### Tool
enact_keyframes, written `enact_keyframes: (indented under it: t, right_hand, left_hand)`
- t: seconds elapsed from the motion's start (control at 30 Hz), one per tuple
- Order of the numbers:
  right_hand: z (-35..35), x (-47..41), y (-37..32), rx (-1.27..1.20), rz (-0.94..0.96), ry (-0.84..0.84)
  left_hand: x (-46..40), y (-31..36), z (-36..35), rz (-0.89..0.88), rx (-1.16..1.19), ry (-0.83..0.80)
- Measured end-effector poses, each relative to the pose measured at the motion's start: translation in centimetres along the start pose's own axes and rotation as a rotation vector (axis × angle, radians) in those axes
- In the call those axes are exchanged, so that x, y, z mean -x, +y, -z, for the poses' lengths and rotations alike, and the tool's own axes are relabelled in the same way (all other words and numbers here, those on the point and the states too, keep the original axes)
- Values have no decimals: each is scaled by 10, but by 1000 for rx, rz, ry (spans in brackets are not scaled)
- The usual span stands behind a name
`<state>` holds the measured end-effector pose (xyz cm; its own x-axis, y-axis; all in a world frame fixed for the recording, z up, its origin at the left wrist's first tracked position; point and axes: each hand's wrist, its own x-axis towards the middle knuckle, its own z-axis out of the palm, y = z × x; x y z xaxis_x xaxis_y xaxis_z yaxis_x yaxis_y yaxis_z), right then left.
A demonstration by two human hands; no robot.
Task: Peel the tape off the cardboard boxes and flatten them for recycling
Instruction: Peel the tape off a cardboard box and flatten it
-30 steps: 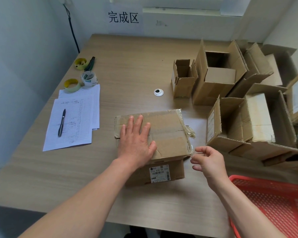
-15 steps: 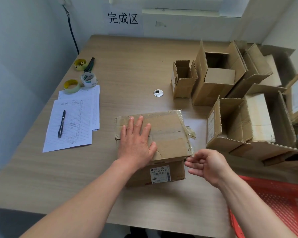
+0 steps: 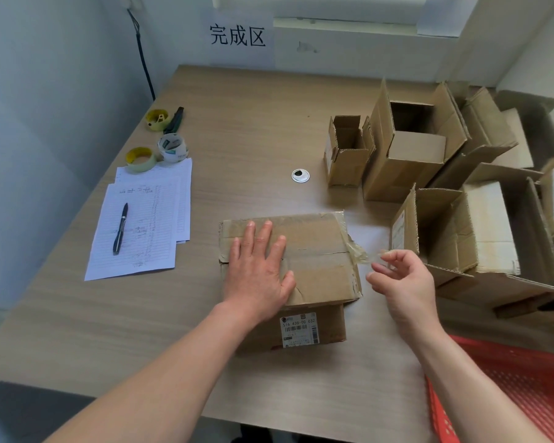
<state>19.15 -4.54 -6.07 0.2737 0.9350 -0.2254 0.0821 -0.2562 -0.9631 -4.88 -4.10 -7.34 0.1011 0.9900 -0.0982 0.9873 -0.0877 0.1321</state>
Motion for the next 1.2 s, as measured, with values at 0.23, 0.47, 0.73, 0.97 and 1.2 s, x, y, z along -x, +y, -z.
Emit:
enact_keyframes:
  t: [0.23, 0.47, 0.73, 0.97, 1.2]
  right_hand:
    - [-24, -22, 1, -13, 56, -114]
    - [-17, -43, 1, 239, 192, -197]
    - [-32, -32, -1, 276, 155, -523]
    - [-48, -43, 6, 159, 90, -307]
    - [-79, -61, -28, -260, -178, -34]
  left_hand:
    - [6, -3, -4, -10, 19, 19]
    - [6, -9, -4, -21, 97, 70]
    - [-9, -12, 11, -14, 65, 171]
    - [-17, -13, 6, -15, -7, 38]
    - [-14, -14, -5, -36, 13, 121]
